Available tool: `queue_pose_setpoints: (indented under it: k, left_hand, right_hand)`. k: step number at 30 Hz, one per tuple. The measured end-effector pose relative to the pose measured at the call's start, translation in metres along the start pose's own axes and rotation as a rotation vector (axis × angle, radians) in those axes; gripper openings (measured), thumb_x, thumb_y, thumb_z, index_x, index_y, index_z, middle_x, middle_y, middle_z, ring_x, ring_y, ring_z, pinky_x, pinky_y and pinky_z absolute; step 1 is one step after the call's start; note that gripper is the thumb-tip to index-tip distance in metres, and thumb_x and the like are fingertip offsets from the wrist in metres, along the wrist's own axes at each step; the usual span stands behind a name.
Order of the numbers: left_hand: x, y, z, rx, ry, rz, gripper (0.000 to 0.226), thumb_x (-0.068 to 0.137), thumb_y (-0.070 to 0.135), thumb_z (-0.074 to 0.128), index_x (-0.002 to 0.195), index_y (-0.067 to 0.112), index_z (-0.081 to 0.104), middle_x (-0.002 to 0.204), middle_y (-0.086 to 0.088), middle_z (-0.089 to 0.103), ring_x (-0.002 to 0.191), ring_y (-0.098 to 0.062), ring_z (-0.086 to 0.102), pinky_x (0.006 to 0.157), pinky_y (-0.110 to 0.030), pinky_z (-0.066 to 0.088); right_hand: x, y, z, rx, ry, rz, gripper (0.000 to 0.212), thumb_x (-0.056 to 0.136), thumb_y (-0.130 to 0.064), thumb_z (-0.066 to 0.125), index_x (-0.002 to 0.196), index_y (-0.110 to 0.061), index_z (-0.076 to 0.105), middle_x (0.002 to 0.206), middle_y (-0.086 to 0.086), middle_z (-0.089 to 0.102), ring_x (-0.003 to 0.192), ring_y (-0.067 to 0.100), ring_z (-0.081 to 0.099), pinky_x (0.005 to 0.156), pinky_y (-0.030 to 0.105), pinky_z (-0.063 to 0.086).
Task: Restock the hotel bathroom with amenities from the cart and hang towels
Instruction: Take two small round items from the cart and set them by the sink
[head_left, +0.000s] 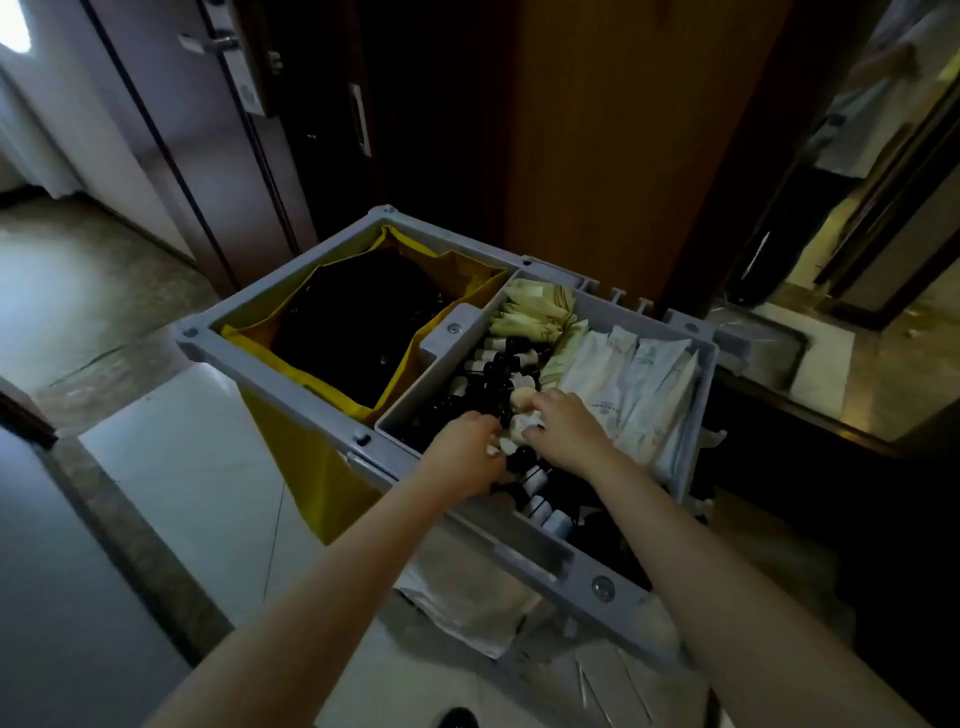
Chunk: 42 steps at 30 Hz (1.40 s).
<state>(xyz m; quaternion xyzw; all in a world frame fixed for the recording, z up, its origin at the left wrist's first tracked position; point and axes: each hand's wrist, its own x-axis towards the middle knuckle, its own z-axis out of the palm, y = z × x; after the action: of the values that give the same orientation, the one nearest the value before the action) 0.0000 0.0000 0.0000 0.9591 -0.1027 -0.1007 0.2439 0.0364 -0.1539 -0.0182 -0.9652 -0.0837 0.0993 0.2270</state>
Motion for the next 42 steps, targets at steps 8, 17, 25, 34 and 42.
queue_pose_setpoints:
  k: [8,17,25,34,42]
  left_hand:
    - [0.01,-0.008,0.019,0.214,-0.088,0.029,0.038,0.087,0.028,0.057,0.122,0.012,0.053,0.123,-0.007,0.047,0.114,-0.026,0.047,0.092,-0.036,0.046]
    - [0.01,0.0,0.016,0.15,-0.067,-0.065,0.044,0.087,0.022,0.058,0.127,0.011,0.045,0.124,-0.008,0.04,0.105,-0.026,0.052,0.087,-0.035,0.048]
    - [0.007,0.002,0.013,0.095,-0.019,-0.201,0.031,0.087,0.017,0.055,0.117,0.012,0.049,0.115,-0.007,0.048,0.099,-0.024,0.055,0.081,-0.033,0.05]
    - [0.001,0.0,0.011,-0.161,0.177,-0.154,0.02,0.089,0.019,0.057,0.107,0.012,0.059,0.098,-0.002,0.058,0.089,-0.016,0.056,0.073,-0.022,0.044]
    - [0.005,0.022,0.008,-0.843,0.319,-0.255,0.03,0.096,0.029,0.048,0.116,0.013,0.062,0.111,-0.01,0.065,0.104,-0.021,0.061,0.095,-0.042,0.049]
  right_hand:
    - [0.006,0.004,0.01,-0.235,-0.006,-0.056,0.041,0.09,-0.026,0.051,0.13,-0.016,0.046,0.131,0.007,0.047,0.119,0.028,0.039,0.086,0.037,0.042]
    - [0.023,0.01,0.004,-0.292,-0.08,-0.128,0.043,0.086,-0.037,0.056,0.123,-0.018,0.048,0.13,0.003,0.05,0.118,0.027,0.039,0.086,0.038,0.041]
    - [0.038,0.008,0.002,-0.291,-0.117,-0.126,0.038,0.079,-0.044,0.065,0.105,-0.017,0.062,0.114,0.007,0.054,0.115,0.027,0.044,0.086,0.037,0.039]
    - [0.023,0.02,0.002,0.679,0.065,0.112,0.011,0.077,-0.029,0.074,0.076,-0.025,0.063,0.088,-0.003,0.062,0.081,0.014,0.058,0.073,0.032,0.049]
    - [-0.001,-0.003,-0.013,1.428,-0.05,0.3,0.01,0.091,-0.021,0.06,0.085,-0.014,0.063,0.061,-0.004,0.056,0.052,0.003,0.048,0.053,0.017,0.035]
